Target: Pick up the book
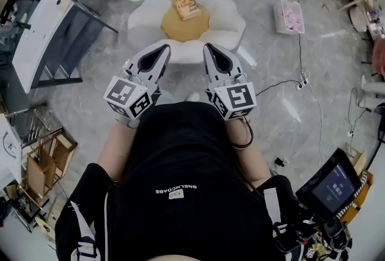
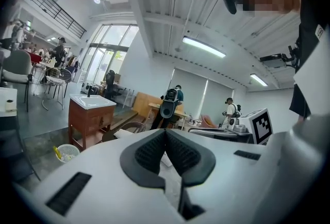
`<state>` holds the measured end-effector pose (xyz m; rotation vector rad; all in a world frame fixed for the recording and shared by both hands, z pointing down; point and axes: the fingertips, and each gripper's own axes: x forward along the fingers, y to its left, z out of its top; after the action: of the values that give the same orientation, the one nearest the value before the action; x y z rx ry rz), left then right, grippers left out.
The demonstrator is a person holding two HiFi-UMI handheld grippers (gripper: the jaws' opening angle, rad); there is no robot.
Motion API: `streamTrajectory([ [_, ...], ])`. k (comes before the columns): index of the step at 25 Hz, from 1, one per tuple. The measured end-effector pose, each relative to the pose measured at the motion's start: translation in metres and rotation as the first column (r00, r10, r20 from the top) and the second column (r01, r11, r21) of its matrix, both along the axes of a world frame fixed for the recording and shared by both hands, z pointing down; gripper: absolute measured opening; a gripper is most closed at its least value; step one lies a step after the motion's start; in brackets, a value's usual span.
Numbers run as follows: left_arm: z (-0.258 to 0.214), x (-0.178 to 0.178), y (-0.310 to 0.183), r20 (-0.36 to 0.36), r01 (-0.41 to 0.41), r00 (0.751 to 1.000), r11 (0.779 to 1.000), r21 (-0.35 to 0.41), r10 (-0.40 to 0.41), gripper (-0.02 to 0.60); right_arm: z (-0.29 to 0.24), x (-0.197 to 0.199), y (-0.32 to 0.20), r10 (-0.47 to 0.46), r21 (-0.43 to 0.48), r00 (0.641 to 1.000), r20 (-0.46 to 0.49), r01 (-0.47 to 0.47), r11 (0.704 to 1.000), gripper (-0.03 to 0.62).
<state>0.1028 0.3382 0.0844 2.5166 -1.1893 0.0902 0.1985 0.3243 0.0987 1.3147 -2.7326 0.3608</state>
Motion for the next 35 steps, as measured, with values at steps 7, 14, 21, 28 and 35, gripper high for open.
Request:
streamTrajectory([
  [7,0.010,0.004,0.000,0.025,0.013,1.000,1.000,-0.019,-0.012,0.014,0.012,0.005,-0.003,-0.016,-0.023,1.000,0.016,0.017,1.000,0.025],
  [14,0.017,-0.016,-0.030,0.015,0.007,1.000,1.000,-0.029,-0.007,0.014,0.015,-0.017,-0.033,-0.026,-0.026,1.000,-0.003,0.026,0.999,0.025],
  [21,0.020,-0.052,-0.083,-0.006,-0.007,1.000,0.999,-0.037,0.007,0.014,0.019,-0.048,-0.079,-0.004,-0.046,1.000,-0.025,0.003,0.999,0.025],
  [28,0.026,-0.098,-0.148,-0.035,-0.026,0.999,0.998,-0.057,0.024,0.014,0.028,-0.092,-0.137,0.013,-0.077,0.998,-0.059,-0.018,0.997,0.025],
  [35,0.041,-0.156,-0.207,-0.057,-0.034,0.998,0.996,-0.082,0.029,0.014,0.041,-0.138,-0.193,0.032,-0.099,0.995,-0.098,-0.042,0.994,0.025],
])
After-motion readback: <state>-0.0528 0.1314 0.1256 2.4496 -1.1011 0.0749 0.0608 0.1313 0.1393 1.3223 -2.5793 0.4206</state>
